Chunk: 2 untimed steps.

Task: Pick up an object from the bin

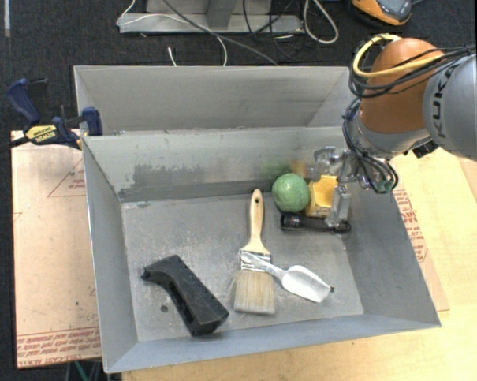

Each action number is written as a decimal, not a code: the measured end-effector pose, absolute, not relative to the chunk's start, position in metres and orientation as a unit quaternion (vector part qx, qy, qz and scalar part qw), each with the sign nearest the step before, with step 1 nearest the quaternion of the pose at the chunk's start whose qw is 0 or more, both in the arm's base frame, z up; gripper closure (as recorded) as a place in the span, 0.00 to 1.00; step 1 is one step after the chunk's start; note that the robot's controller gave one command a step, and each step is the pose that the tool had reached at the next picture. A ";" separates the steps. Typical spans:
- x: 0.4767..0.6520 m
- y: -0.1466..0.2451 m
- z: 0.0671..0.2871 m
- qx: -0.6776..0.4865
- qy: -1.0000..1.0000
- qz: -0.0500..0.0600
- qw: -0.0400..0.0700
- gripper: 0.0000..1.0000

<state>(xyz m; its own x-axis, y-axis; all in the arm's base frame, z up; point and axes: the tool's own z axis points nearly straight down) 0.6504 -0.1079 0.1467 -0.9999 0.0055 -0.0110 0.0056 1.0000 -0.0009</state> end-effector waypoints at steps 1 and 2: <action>0.648 -0.100 0.132 -0.007 1.000 0.000 0.002 0.00; 0.645 -0.109 0.071 -0.070 0.998 0.002 0.005 0.00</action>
Offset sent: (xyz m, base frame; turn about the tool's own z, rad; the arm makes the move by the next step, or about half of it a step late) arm -0.0081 -0.0036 -0.0767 -0.1482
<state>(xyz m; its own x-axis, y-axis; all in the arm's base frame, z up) 0.6446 -0.1091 0.0706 -0.9901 -0.1397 -0.0112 -0.1397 0.9902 0.0026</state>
